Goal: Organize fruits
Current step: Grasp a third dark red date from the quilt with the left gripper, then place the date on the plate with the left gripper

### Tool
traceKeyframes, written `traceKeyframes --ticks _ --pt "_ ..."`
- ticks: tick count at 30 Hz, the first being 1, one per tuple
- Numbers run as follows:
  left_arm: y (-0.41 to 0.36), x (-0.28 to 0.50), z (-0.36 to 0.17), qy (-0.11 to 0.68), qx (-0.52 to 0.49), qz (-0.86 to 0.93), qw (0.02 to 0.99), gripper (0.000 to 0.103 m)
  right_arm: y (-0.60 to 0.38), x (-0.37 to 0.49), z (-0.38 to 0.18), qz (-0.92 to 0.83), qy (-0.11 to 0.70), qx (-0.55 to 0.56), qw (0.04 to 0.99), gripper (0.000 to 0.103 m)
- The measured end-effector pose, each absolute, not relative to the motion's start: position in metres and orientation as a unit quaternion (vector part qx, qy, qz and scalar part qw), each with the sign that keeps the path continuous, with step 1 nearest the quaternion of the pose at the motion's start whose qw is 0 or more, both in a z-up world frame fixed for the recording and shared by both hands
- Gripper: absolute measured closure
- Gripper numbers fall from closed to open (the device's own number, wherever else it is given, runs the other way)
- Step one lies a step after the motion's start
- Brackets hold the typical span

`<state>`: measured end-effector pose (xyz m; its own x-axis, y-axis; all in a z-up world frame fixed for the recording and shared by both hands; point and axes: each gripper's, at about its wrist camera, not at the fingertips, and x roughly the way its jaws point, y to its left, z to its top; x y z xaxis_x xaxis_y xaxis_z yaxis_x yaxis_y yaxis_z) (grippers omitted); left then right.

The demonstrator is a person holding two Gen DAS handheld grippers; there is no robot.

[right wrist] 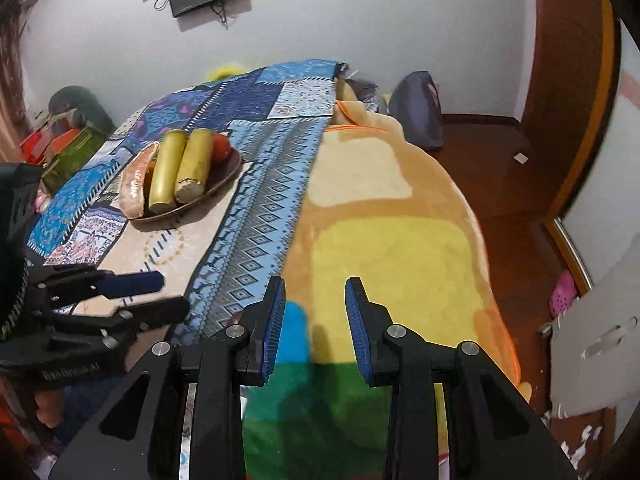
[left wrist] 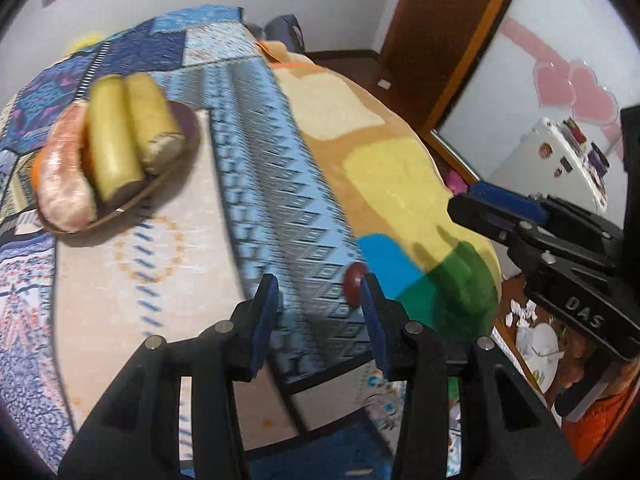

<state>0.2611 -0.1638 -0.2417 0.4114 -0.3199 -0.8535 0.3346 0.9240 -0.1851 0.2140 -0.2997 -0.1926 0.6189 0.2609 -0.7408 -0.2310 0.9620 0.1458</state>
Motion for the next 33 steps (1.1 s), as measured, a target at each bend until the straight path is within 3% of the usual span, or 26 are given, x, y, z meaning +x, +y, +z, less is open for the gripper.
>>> traceKeyframes --ticks 3,5,7,10,18,33 --pt "-0.178 0.263 -0.253 0.518 0.011 -0.201 0.831 0.062 -0.305 0.213 -0.194 0.136 0.414 0.023 0.900 0.075" --pt "-0.184 0.263 -0.258 0.522 0.016 -0.202 0.828 0.068 -0.307 0.212 -0.193 0.136 0.411 0.025 0.901 0.075" --pt "-0.188 0.264 -0.264 0.527 0.019 -0.203 0.825 0.080 -0.308 0.212 -0.193 0.137 0.410 0.028 0.901 0.075" --pt "-0.188 0.265 -0.267 0.525 0.016 -0.203 0.826 0.087 -0.310 0.212 -0.194 0.137 0.410 0.029 0.901 0.074" --pt "-0.157 0.267 -0.244 0.492 0.006 -0.185 0.850 0.087 -0.296 0.216 -0.191 0.152 0.410 0.028 0.899 0.074" --pt "0.002 0.301 -0.186 0.416 -0.032 -0.044 0.908 0.087 -0.195 0.251 -0.167 0.227 0.369 -0.024 0.901 0.075"
